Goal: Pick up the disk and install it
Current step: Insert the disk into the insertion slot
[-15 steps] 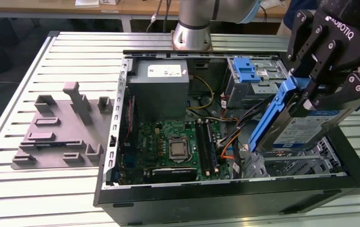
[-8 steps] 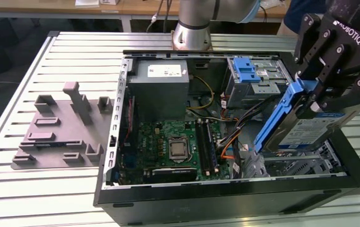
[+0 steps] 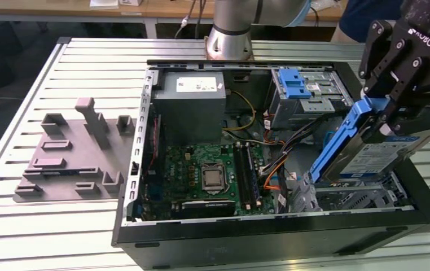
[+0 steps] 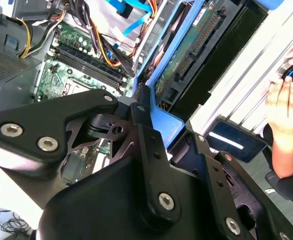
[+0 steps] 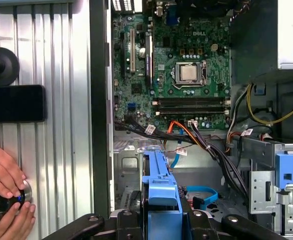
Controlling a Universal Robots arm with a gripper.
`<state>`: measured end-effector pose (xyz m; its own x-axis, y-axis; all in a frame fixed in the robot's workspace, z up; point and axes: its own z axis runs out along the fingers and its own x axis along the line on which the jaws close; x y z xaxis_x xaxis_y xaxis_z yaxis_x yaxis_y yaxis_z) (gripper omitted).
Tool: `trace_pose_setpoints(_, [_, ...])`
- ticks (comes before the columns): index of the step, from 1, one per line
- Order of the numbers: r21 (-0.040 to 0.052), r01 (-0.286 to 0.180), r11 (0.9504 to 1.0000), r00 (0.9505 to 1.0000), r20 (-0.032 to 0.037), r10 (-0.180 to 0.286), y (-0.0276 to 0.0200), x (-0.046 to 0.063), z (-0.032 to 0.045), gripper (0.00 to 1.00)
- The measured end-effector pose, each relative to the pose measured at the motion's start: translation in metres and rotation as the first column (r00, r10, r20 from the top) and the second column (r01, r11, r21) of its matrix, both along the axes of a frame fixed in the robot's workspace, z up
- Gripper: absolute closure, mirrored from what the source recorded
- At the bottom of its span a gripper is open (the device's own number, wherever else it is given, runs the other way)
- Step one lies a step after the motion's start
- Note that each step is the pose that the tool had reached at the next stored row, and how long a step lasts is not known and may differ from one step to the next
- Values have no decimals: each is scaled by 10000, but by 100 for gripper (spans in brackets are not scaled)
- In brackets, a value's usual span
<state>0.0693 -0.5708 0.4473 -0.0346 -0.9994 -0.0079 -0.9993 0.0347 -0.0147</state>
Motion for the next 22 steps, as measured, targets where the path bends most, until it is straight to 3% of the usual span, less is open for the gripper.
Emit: trace_pose_setpoints(22, [34,0,10000,10000,0,0,0,33,-116,64])
